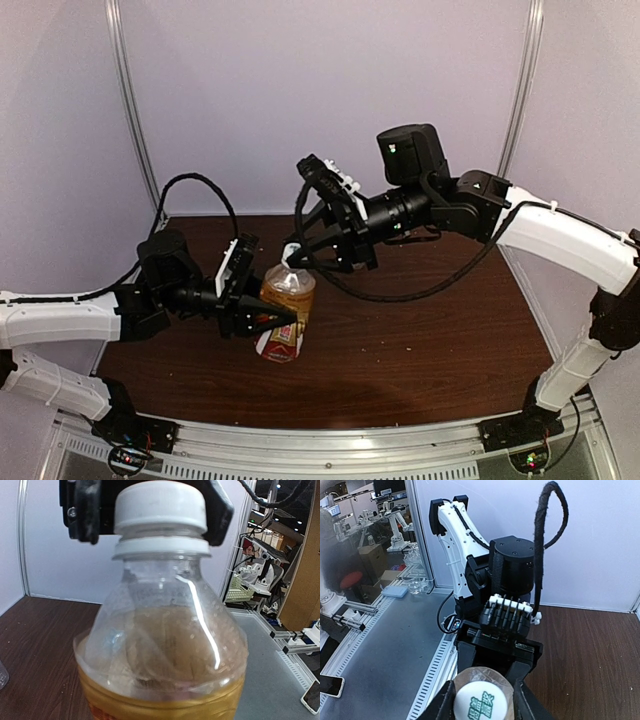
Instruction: Unscrew the bottle caps
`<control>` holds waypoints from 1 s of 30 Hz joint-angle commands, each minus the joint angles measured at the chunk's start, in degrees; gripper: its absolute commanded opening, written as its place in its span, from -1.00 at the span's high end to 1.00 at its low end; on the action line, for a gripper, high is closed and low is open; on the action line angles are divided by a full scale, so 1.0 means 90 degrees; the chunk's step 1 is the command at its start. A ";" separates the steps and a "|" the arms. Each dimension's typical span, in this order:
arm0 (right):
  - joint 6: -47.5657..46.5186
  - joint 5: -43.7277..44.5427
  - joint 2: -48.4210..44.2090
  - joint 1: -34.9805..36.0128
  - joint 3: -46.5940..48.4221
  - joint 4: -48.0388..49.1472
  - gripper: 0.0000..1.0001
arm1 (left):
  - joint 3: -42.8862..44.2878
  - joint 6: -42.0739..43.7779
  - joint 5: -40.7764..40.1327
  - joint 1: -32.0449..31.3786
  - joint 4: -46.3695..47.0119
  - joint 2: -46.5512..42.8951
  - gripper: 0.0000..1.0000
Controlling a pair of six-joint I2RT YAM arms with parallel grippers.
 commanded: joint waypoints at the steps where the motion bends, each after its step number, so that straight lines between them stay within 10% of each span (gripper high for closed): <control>1: 0.0587 0.0598 -0.0217 -0.0117 -0.0220 0.0245 0.15 | 0.0119 0.0194 0.0053 -0.0026 0.0452 -0.0054 0.26; 12: 0.1655 0.0926 -0.0802 -0.0108 -0.0789 0.0994 -0.45 | 0.0224 0.0413 -0.1209 -0.0026 -0.0033 0.0036 0.25; 30: 0.4142 0.3692 -0.0197 0.0079 -0.0214 0.1136 -0.49 | 0.0402 0.0214 -0.2693 -0.0026 -0.0396 0.0263 0.25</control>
